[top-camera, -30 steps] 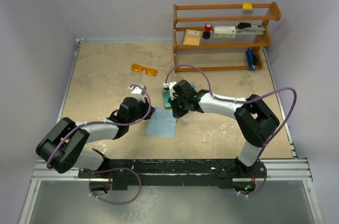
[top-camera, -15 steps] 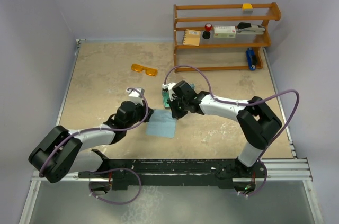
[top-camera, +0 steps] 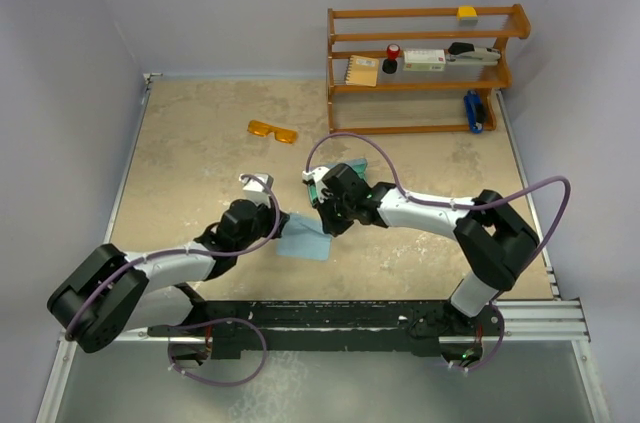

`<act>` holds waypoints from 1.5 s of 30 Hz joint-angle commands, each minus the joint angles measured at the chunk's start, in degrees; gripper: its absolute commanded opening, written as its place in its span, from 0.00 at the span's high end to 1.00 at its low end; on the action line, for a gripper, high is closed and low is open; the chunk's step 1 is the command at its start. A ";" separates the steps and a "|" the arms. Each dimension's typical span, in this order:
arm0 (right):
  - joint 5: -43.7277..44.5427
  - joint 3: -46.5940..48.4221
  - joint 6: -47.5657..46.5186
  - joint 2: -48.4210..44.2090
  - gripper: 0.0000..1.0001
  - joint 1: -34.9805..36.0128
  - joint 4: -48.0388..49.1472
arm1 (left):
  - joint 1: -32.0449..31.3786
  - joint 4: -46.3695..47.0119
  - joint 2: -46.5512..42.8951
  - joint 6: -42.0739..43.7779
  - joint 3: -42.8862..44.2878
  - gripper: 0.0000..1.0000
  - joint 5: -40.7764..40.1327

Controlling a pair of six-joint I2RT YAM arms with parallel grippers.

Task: Organize the sunglasses
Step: Fold the glasses cleaning cloth at the center of the board.

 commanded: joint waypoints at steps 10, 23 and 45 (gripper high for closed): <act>-0.35 -1.99 0.99 -2.43 1.00 2.50 1.72 | -1.73 1.67 -3.33 -1.96 -2.55 1.00 -3.45; -0.09 -3.15 2.07 -3.55 1.00 4.35 2.66 | -3.89 0.61 -5.92 -3.13 -4.80 1.00 -5.24; -0.27 -6.56 2.66 -4.11 1.00 5.52 4.43 | -6.73 -0.65 -7.96 -5.07 -6.39 1.00 -6.92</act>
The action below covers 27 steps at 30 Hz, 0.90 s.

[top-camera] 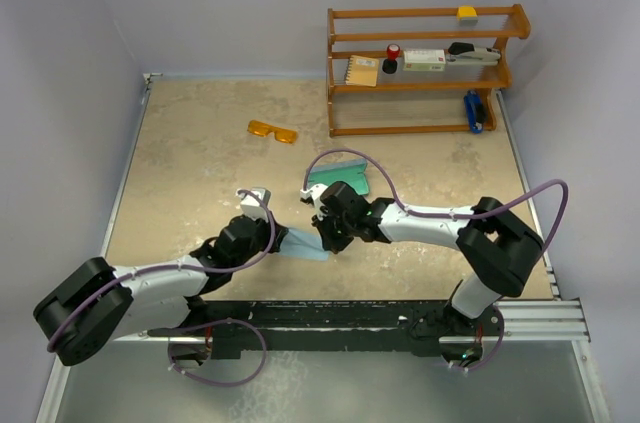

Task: Organize the sunglasses
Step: Fold the glasses cleaning cloth at the center of the board.

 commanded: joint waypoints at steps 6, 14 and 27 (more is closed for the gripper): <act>-0.45 -0.14 0.99 -1.51 1.00 0.77 2.22 | -1.31 -0.56 -2.38 -0.85 -0.65 1.00 -2.03; -0.23 0.82 1.10 -0.60 1.00 1.47 2.40 | -1.72 -1.92 -2.66 -0.80 -0.33 1.00 -3.91; 1.50 2.17 0.69 0.46 1.00 1.71 1.52 | -1.80 0.72 1.95 0.95 2.01 1.00 -6.01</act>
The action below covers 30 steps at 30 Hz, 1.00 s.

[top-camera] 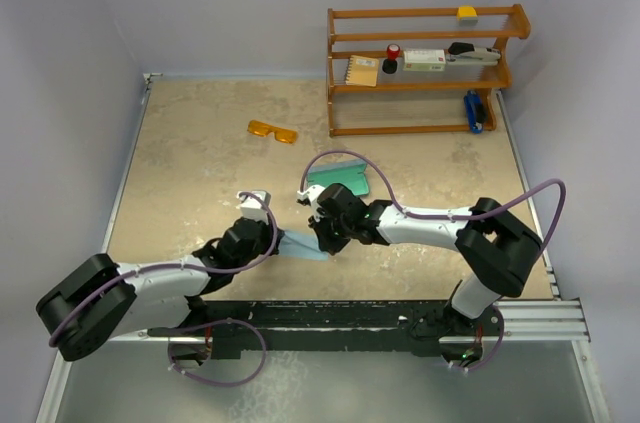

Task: Organize the sunglasses
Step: Fold the glasses cleaning cloth at the center of the board.

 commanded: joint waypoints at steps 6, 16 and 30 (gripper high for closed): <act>2.91 2.13 0.01 -1.59 1.00 0.21 -1.58 | -0.33 3.20 1.30 2.77 4.43 1.00 -2.21; 8.87 4.83 -0.52 -3.11 1.00 -0.04 -2.53 | -0.34 5.48 5.84 5.44 8.92 1.00 -2.47; 10.01 7.33 -2.58 -1.39 1.00 -3.34 -2.33 | -0.26 8.94 8.47 6.44 8.91 1.00 -3.71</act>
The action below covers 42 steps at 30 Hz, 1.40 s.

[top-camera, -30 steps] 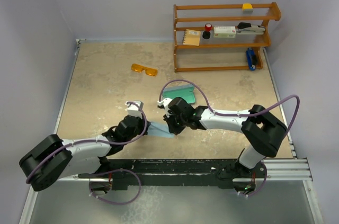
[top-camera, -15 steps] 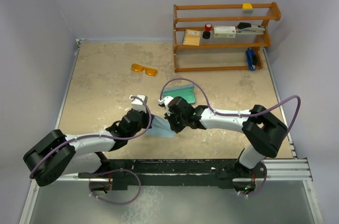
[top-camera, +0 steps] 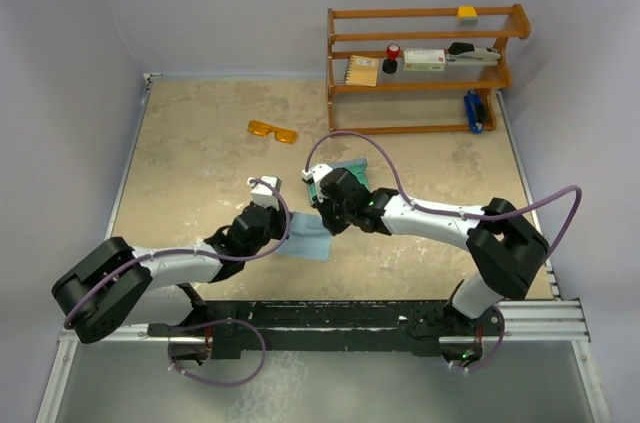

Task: Organize the sunglasses
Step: Fold the glasses cleaning cloth at the center of the board.

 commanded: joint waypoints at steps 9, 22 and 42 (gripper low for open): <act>0.84 3.54 -1.62 2.58 1.00 -0.98 1.14 | -0.09 7.29 4.40 2.23 1.89 1.00 -2.57; 1.34 3.64 -1.63 4.08 1.00 -2.25 2.68 | 2.30 12.54 7.28 2.43 0.97 1.00 -3.43; -1.22 1.96 -1.91 2.24 1.00 -2.52 3.86 | 2.91 15.76 1.91 0.28 -4.50 1.00 -0.60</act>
